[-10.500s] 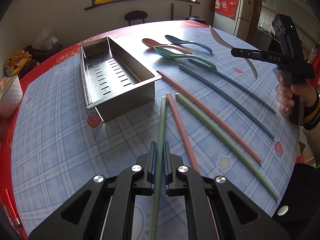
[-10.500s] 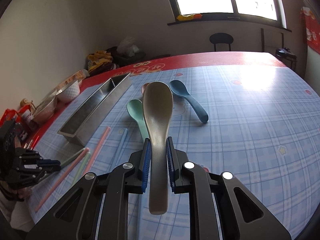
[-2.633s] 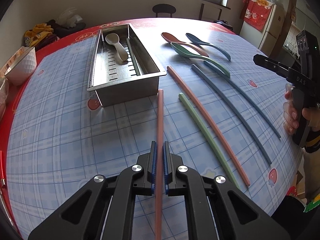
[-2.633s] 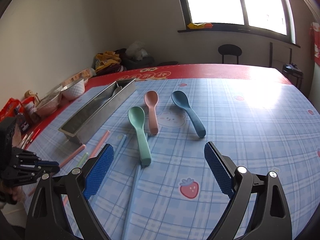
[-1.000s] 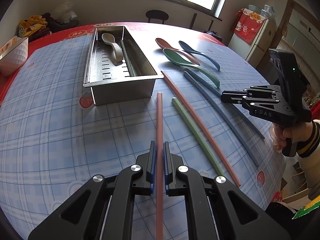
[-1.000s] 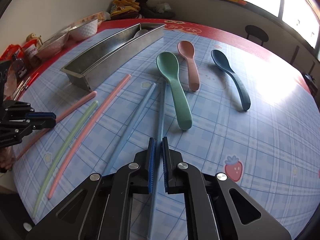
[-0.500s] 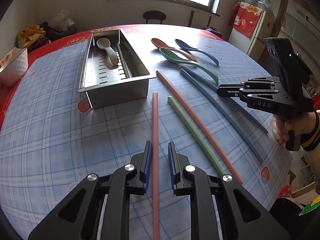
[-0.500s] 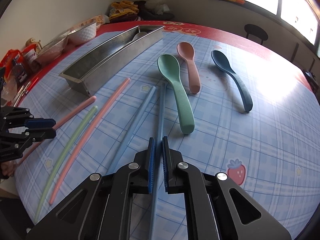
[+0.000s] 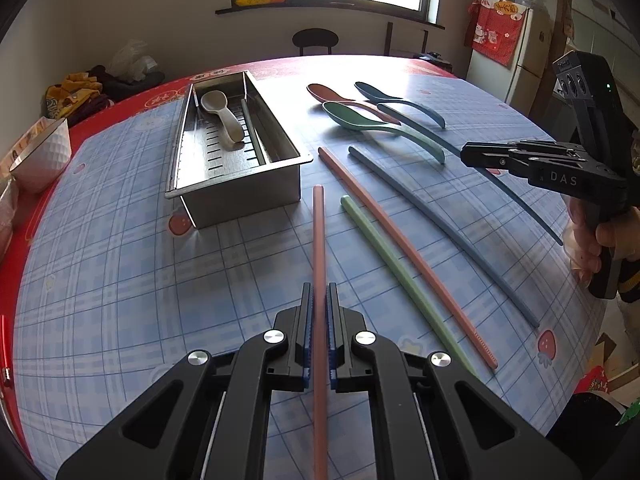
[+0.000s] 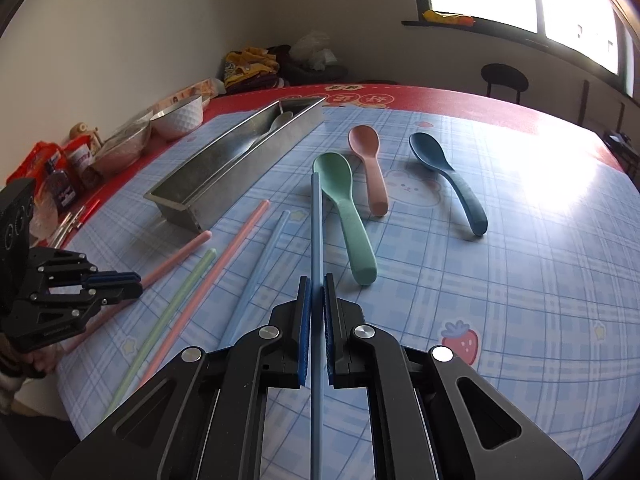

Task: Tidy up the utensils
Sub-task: 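Grasp the blue chopstick with the right gripper, then carry the pink chopstick over the steel tray with the left gripper while the right holds the blue chopstick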

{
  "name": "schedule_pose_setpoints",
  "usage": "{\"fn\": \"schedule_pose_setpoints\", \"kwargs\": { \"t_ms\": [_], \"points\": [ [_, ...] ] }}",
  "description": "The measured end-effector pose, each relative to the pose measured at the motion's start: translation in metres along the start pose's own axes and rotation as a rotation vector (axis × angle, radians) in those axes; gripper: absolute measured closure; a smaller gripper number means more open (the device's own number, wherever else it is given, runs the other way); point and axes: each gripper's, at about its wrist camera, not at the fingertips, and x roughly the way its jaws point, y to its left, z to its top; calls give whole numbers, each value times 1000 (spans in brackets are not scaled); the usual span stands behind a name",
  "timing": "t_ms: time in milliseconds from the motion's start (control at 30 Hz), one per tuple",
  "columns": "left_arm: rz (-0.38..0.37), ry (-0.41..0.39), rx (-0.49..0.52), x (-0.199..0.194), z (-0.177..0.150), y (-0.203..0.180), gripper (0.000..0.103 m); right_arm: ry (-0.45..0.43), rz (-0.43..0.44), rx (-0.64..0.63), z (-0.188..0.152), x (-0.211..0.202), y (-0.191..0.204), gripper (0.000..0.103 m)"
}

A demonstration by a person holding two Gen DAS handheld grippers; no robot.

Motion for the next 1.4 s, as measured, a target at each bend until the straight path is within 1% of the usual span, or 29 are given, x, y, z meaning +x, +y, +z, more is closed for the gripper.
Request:
{"fn": "schedule_pose_setpoints", "kwargs": {
  "t_ms": [200,333,467,667,833,967,1100,1300,1400],
  "points": [
    [-30,-48,-2,-10,-2,2,97,-19,6,18,1,-4,-5,97],
    [-69,-77,-22,-17,-3,7,97,-22,8,36,0,-5,-9,97],
    [-104,-77,-58,-18,-2,14,97,-23,12,47,0,-6,-11,97],
    [-124,-72,-33,-23,0,9,97,-25,12,48,0,-6,-12,97],
    [-161,-104,-63,-39,9,15,97,-26,19,59,0,-6,-14,97],
    [-183,-126,-116,-49,25,27,97,-26,24,71,0,-6,-15,97],
    [-155,-143,-153,-47,52,39,97,-33,28,97,0,-7,-19,97],
    [-150,-140,-250,-19,102,59,97,-50,23,134,-2,-9,-26,97],
    [-162,-137,-315,-1,128,71,97,-52,22,146,-2,-9,-28,97]
  ]
}}
